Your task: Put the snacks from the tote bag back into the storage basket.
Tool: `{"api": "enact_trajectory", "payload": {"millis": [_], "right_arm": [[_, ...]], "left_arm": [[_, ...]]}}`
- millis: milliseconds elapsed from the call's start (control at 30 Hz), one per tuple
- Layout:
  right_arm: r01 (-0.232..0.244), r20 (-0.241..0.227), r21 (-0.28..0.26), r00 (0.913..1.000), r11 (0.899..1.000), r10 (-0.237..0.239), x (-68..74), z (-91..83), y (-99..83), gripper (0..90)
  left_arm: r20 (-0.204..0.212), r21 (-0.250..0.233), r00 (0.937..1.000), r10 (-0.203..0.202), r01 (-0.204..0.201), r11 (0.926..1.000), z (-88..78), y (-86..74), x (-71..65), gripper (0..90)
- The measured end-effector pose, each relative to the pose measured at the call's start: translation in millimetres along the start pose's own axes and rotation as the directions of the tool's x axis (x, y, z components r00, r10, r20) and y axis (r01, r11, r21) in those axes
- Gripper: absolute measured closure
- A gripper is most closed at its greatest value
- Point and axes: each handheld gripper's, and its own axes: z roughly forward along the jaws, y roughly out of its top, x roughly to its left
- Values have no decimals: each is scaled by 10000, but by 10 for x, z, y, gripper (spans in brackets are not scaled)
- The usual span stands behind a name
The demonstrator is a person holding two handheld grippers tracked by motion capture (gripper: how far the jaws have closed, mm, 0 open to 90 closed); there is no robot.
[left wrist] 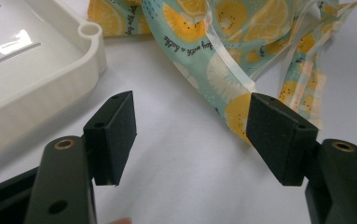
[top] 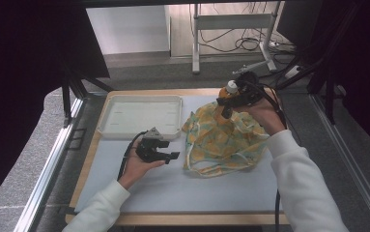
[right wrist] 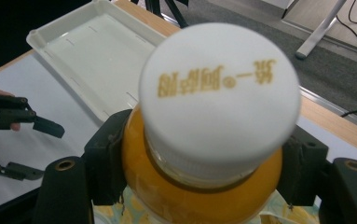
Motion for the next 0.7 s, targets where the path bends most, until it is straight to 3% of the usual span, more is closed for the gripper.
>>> {"api": "enact_trajectory", "payload": {"millis": [700], "right_arm": [[270,-502,-246,9983,9993,-282,201,229,227,305]], "left_arm": [[54,14,10000,3,-4,10000,0,1,0,328]]}}
